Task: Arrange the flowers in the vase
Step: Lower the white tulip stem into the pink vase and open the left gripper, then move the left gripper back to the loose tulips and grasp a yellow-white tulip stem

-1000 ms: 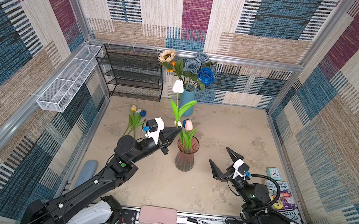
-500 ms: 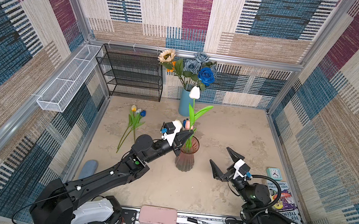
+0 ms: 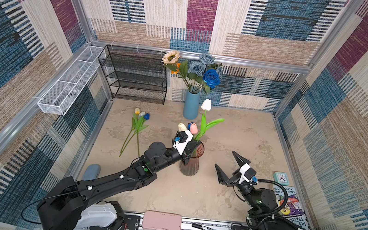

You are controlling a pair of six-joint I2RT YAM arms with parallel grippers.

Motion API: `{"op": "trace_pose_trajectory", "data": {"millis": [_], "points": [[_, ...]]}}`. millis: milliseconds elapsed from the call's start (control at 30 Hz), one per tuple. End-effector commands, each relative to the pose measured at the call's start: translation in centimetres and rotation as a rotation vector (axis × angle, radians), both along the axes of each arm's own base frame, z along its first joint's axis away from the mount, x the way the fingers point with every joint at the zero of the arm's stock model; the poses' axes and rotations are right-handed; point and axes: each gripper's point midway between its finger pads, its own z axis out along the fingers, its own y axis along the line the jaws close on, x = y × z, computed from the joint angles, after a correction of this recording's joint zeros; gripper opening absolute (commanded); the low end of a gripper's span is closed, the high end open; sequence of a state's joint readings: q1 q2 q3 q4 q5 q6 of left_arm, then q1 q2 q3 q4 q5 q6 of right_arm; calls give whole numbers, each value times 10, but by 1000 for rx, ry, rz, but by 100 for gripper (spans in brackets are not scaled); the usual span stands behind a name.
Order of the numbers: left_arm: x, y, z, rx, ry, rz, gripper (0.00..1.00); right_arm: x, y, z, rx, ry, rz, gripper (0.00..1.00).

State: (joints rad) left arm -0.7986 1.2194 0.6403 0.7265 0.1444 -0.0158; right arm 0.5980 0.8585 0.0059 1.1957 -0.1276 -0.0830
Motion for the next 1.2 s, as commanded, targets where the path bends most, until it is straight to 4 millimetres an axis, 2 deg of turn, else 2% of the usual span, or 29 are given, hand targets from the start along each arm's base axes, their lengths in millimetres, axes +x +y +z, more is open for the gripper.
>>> {"op": "trace_pose_trajectory", "data": {"millis": [0,67,167,267,533,800,933,1100,1167], "points": [[3,0,1,12,-32,17,5,-2,-1,6,20,-20,0,100],[3,0,0,19,-33,17,13,-2,-2,6,20,-21,-2,100],[3,2,-3,25,-33,25,15,-2,-2,6,20,-20,-2,100],[2,3,-6,33,-27,30,23,-2,-1,5,19,-17,0,100],[-3,9,-7,46,-26,38,31,-2,-1,5,17,-16,2,100],[-13,29,8,58,-55,76,37,-1,0,5,16,-15,3,100],[-16,47,24,79,-91,133,38,-1,0,4,14,-14,5,100],[-13,82,50,105,-140,267,42,-2,0,5,16,-16,9,100],[3,112,51,126,-100,412,47,-3,1,6,19,-18,14,100]]}}
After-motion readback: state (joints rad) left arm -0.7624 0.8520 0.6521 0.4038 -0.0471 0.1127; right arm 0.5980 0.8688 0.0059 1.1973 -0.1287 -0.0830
